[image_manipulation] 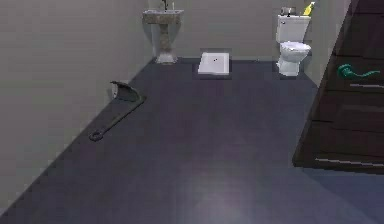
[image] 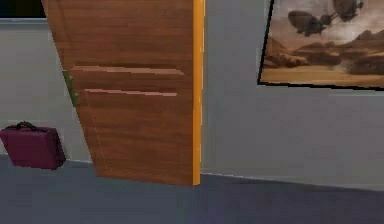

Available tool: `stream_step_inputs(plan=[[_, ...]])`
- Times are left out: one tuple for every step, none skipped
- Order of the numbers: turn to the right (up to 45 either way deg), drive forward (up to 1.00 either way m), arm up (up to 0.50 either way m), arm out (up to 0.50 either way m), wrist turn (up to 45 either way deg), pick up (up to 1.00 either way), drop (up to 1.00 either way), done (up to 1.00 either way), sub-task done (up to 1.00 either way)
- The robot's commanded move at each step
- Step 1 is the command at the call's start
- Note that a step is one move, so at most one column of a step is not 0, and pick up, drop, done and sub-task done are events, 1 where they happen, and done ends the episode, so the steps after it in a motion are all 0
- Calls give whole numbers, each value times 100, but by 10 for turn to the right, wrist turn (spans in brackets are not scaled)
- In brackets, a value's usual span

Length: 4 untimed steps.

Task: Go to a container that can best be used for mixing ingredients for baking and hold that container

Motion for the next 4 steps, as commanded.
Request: stream_step_inputs(plan=[[60, 0, 0, 0, 0, 0, 0, 0, 0], [0, 10, 0, 0, 0, 0, 0, 0, 0], [-450, 0, 0, 0, 0, 0, 0, 0, 0], [-420, 0, 0, 0, 0, 0, 0, 0, 0]])
